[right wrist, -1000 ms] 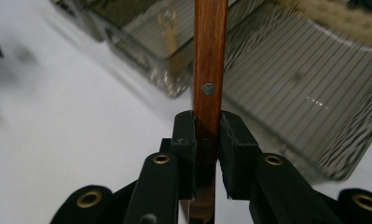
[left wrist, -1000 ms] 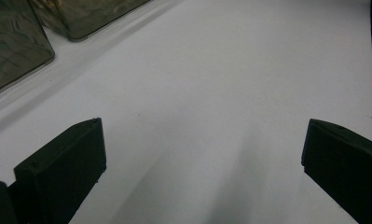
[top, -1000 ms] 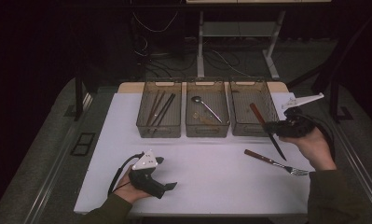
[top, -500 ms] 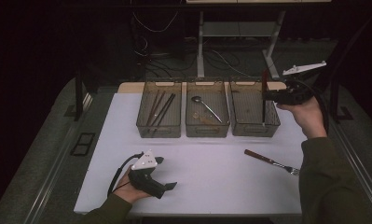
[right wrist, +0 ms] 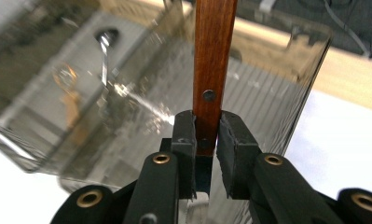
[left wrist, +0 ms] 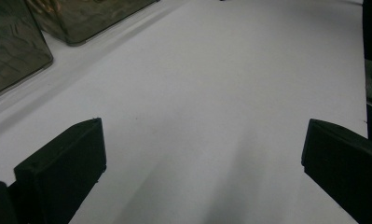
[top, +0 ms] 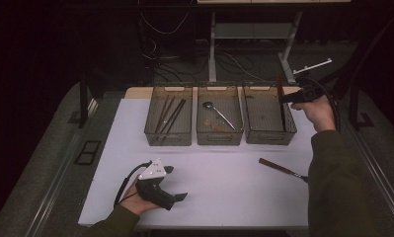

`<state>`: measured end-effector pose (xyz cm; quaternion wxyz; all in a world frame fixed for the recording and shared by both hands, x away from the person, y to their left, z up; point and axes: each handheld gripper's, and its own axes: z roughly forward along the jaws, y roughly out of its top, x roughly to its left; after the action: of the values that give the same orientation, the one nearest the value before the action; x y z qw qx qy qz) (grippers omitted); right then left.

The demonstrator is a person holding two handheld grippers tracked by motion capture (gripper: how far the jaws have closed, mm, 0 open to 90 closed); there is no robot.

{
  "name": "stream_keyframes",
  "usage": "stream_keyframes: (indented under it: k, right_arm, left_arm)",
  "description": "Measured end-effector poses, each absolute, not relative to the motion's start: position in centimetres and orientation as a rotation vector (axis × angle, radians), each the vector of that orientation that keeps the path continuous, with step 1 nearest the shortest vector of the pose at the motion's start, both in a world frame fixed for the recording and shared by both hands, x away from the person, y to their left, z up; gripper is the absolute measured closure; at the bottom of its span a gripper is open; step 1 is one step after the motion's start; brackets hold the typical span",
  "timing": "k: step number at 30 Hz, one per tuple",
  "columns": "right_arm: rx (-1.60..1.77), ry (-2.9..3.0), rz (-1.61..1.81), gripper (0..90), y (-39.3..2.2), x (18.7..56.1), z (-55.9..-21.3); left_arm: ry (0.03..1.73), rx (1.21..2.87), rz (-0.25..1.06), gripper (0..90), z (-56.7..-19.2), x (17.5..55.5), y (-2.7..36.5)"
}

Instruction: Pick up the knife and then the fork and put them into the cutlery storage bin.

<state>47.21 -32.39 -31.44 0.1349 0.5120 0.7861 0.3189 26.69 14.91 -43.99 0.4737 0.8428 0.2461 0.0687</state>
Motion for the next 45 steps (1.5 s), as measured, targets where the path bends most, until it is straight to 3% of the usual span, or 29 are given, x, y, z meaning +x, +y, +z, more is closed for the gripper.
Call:
stream_keyframes:
  k: [14, 19, 20, 26, 37, 45]
  right_arm:
    - [1.574, 2.348, 0.732, 76.2, -30.1, 49.4, -36.5]
    - [1.553, 2.313, 0.774, 51.0, -30.1, 49.1, -37.9]
    - [1.541, 2.310, 0.757, 49.5, -30.1, 48.9, -37.9]
    - [1.468, 2.302, 0.902, 39.8, -31.3, 46.9, -37.5]
    - [1.317, 2.317, 1.107, 30.4, -32.5, 41.4, -36.3]
    - [1.263, 2.340, 1.129, 30.3, -32.9, 38.2, -36.6]
  left_arm:
    - [0.598, 2.057, 0.163, 0.0, -44.0, 26.7, 15.0]
    - [0.596, 2.060, 0.163, 0.0, -44.0, 26.7, 15.0]
    - [0.598, 2.060, 0.162, 0.0, -44.0, 26.7, 14.9]
    - [0.599, 2.066, 0.166, 0.0, -44.0, 26.7, 14.9]
    - [0.604, 2.067, 0.177, 0.0, -44.1, 26.7, 14.9]
    - [0.592, 2.066, 0.186, 0.0, -44.2, 26.8, 15.3]
